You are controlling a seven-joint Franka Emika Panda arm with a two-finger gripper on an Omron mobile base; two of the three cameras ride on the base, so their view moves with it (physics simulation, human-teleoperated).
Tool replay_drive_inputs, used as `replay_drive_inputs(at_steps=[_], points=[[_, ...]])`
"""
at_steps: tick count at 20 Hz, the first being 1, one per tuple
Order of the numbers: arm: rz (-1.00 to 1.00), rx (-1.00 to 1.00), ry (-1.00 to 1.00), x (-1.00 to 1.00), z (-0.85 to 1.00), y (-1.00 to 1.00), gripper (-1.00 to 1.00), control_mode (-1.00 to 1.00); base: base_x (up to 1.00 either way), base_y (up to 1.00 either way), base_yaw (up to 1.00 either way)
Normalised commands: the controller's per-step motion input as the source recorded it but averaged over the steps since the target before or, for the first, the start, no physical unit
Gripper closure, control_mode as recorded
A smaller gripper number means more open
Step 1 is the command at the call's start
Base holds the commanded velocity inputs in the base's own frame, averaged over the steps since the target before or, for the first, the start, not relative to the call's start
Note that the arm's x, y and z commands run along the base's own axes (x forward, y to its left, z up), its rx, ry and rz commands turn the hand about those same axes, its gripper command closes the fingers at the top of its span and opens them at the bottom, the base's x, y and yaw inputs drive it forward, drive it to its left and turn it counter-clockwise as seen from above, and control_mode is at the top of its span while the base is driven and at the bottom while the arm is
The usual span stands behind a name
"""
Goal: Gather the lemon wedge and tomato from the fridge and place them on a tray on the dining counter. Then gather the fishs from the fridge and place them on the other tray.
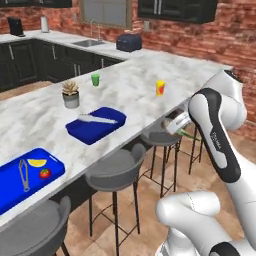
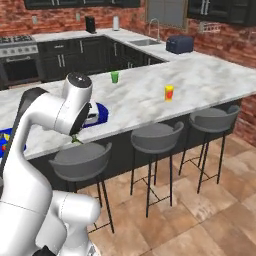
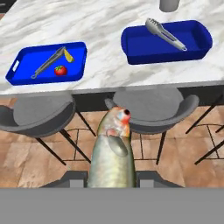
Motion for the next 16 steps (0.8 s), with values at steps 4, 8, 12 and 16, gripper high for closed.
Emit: replay_drive_inputs(at_steps=[4, 8, 12, 16], points=[[0.0, 0.0, 0.0, 0.0, 0.0, 0.0, 1.0, 1.0, 0.23, -0.54, 0.47], [0.0, 0.0, 0.0, 0.0, 0.0, 0.0, 1.0, 1.0, 0.24, -0.55, 0.46], [0.0, 0.0, 0.0, 0.0, 0.0, 0.0, 1.0, 1.0, 0.2, -0.71, 0.47], [0.0, 0.0, 0.0, 0.0, 0.0, 0.0, 1.0, 1.0, 0.09, -0.87, 0.4]])
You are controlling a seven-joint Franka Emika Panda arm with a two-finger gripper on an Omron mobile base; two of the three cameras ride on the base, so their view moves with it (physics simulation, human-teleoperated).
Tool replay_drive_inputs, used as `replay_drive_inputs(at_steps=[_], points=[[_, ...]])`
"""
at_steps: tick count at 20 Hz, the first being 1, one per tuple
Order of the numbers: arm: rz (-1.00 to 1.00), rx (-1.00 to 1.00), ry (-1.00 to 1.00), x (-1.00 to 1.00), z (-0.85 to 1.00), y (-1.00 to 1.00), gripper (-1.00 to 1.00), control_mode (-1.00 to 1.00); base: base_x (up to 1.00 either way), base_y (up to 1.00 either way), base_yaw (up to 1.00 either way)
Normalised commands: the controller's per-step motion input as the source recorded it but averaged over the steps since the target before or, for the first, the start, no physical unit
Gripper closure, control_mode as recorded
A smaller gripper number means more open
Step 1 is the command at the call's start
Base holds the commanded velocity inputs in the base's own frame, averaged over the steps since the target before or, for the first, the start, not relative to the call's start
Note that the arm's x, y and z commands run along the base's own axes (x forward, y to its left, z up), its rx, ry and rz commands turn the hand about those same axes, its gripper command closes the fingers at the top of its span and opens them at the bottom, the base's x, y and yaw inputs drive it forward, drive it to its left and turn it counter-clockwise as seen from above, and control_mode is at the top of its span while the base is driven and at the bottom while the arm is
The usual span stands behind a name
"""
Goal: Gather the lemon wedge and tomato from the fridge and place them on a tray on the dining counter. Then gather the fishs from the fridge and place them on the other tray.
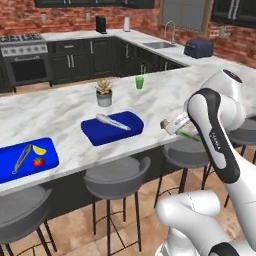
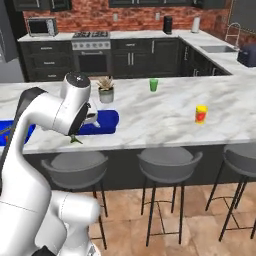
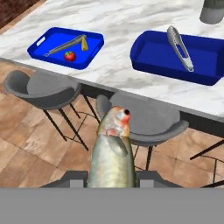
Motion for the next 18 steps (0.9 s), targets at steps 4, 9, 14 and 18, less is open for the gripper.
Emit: replay_drive_inputs(at_steps=[4, 9, 14, 18], points=[[0.0, 0.0, 0.0, 0.0, 0.0, 0.0, 1.0, 1.0, 0.36, -0.64, 0.36], [0.0, 0.0, 0.0, 0.0, 0.0, 0.0, 1.0, 1.0, 0.25, -0.59, 0.3], [0.0, 0.0, 0.0, 0.0, 0.0, 0.0, 1.0, 1.0, 0.4, -0.17, 0.18], [0.0, 0.0, 0.0, 0.0, 0.0, 0.0, 1.0, 1.0, 0.48, -0.16, 0.15]])
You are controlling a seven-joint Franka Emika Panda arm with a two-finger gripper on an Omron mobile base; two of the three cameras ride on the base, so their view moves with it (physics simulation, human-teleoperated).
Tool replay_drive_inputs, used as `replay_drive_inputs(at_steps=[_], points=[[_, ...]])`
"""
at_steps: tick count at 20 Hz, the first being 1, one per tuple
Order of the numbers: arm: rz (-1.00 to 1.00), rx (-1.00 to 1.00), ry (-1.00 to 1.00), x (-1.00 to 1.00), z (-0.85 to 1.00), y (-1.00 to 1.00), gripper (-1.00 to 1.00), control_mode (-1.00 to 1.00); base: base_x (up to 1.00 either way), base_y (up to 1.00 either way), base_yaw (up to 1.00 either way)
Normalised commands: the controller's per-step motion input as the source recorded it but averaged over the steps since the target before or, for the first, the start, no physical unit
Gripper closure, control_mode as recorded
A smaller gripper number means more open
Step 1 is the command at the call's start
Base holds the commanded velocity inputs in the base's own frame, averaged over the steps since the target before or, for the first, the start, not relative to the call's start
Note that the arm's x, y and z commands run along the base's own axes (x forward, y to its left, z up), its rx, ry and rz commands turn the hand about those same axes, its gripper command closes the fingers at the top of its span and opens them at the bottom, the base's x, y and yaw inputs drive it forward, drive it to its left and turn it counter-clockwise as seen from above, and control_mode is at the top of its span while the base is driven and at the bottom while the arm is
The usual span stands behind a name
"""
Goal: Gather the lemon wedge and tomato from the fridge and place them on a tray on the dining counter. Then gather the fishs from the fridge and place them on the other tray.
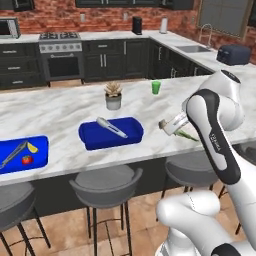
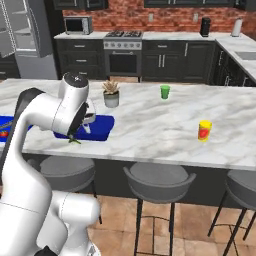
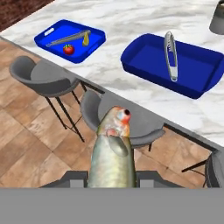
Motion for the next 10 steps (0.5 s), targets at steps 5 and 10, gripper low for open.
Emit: replay_drive_inputs(at_steps=[5, 10], points=[[0.0, 0.0, 0.0, 0.0, 0.0, 0.0, 1.0, 1.0, 0.48, -0.19, 0.13], [0.0, 0.0, 0.0, 0.0, 0.0, 0.0, 1.0, 1.0, 0.27, -0.24, 0.11]])
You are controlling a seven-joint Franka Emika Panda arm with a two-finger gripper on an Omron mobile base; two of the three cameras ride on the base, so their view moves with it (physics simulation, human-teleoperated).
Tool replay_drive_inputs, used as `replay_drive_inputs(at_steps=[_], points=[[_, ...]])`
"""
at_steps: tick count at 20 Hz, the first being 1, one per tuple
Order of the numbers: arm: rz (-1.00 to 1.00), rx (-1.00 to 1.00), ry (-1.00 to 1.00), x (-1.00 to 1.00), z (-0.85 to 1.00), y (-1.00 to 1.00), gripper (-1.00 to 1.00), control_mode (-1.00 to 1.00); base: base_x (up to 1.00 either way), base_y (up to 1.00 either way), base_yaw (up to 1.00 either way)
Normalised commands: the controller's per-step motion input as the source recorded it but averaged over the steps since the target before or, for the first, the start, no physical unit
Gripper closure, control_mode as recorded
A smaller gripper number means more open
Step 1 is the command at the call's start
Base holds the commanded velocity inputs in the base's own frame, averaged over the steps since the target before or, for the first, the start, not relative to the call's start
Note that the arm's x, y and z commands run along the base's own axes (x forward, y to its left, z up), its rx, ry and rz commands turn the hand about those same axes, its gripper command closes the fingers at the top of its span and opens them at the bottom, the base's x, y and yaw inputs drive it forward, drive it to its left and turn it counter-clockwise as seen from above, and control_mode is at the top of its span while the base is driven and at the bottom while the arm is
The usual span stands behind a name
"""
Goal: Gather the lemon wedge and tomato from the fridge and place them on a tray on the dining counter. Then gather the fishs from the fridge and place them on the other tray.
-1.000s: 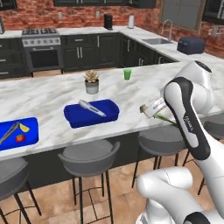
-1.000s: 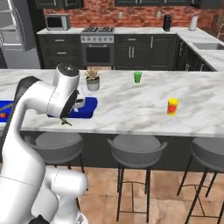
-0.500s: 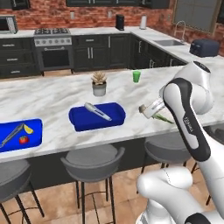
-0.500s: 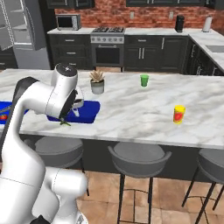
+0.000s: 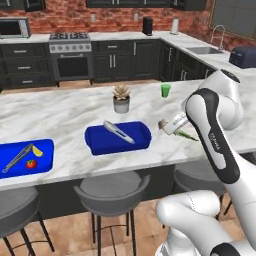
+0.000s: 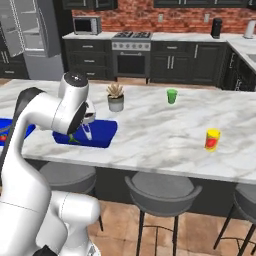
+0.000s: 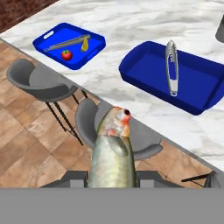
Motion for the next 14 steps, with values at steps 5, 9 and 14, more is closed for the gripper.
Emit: replay_drive_inputs(at_steps=[5, 9, 14], points=[[0.0, 0.0, 0.0, 0.0, 0.0, 0.0, 1.0, 1.0, 0.35, -0.21, 0.12], [0.0, 0.0, 0.0, 0.0, 0.0, 0.0, 1.0, 1.0, 0.23, -0.1, 0.07], [0.0, 0.0, 0.0, 0.0, 0.0, 0.0, 1.0, 1.0, 0.37, -0.08, 0.08]])
